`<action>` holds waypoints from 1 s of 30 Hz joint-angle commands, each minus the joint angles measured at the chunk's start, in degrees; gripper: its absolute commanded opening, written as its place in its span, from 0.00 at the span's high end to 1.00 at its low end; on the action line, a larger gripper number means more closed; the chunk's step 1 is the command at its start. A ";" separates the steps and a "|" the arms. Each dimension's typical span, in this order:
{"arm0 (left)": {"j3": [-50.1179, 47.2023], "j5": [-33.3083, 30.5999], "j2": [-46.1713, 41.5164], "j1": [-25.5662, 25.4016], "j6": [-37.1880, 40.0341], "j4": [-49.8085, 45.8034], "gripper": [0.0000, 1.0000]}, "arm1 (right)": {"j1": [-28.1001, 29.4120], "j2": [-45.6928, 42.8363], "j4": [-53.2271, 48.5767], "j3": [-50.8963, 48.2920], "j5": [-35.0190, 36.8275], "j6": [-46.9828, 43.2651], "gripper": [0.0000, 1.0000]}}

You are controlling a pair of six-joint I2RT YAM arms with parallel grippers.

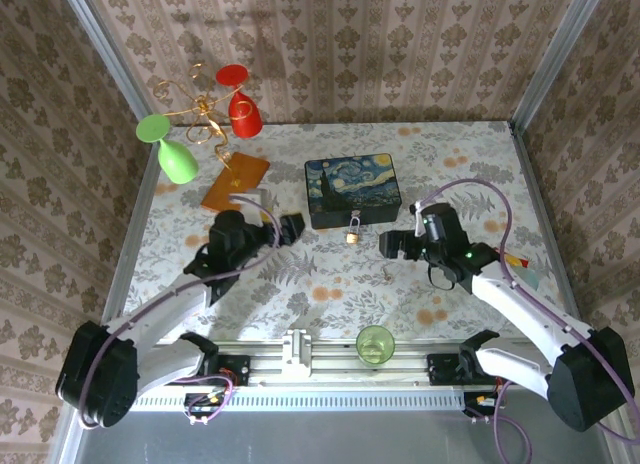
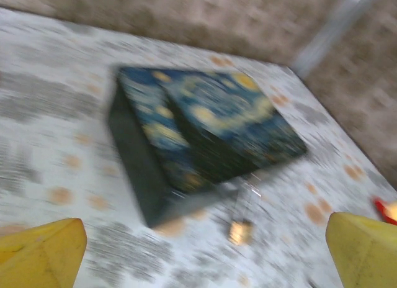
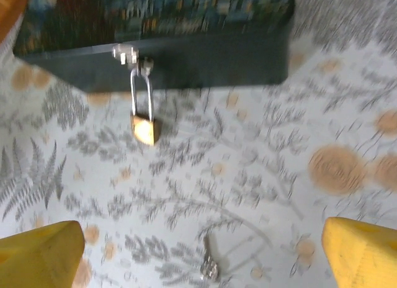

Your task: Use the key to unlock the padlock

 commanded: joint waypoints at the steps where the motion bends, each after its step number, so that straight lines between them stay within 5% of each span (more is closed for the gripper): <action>1: -0.13 1.22 -2.26 -6.71 -2.55 1.75 0.00 | 3.21 1.09 -4.85 -2.83 1.39 3.31 0.05; 12: 3.90 -6.21 5.35 -17.89 -15.26 -1.65 0.00 | 6.86 10.30 0.63 -4.70 2.76 5.10 0.53; 17: 7.29 -9.12 10.24 -22.24 -14.88 -2.60 0.00 | 7.87 14.45 -1.11 -2.00 3.48 4.50 0.54; 30: 8.00 -6.98 14.85 -22.70 -17.57 -0.86 0.00 | 11.12 21.48 -4.13 2.01 8.56 4.45 0.62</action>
